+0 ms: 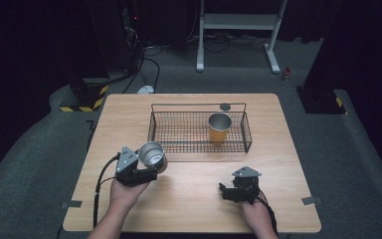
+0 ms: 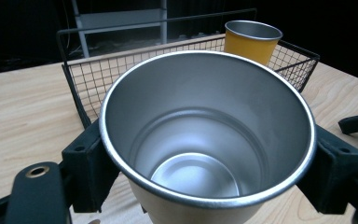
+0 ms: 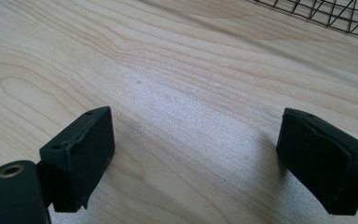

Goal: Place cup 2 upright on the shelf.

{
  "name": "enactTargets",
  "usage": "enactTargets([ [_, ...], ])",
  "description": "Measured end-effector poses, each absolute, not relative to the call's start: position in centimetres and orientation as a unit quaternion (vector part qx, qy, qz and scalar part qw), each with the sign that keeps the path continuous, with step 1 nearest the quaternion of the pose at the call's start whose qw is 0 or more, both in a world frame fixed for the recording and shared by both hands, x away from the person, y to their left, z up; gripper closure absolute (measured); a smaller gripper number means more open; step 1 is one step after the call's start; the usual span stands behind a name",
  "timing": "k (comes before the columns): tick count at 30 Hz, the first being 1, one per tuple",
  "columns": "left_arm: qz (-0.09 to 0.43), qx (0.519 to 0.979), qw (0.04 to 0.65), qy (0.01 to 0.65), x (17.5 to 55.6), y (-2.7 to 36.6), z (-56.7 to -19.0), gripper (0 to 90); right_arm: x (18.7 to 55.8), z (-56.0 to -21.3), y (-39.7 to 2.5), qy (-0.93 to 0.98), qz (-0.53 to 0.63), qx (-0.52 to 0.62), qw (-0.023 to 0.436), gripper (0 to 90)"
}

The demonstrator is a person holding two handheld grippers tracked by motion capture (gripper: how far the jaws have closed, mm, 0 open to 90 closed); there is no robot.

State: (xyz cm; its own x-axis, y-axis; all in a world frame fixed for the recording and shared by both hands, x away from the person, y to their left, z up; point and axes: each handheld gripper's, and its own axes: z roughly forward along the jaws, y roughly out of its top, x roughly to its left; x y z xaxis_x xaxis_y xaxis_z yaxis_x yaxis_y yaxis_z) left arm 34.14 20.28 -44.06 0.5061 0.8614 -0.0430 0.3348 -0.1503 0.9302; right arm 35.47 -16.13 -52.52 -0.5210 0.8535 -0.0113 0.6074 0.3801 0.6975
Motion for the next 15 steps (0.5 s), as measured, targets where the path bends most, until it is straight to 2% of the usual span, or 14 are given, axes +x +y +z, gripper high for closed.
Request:
enactTargets([
  [15, 0.262, 0.715, 0.498, 0.415, 35.9, 19.0, -42.9, 18.8, 35.5, -52.5, -16.1, 0.809, 0.326, 0.452, 0.189, 11.3],
])
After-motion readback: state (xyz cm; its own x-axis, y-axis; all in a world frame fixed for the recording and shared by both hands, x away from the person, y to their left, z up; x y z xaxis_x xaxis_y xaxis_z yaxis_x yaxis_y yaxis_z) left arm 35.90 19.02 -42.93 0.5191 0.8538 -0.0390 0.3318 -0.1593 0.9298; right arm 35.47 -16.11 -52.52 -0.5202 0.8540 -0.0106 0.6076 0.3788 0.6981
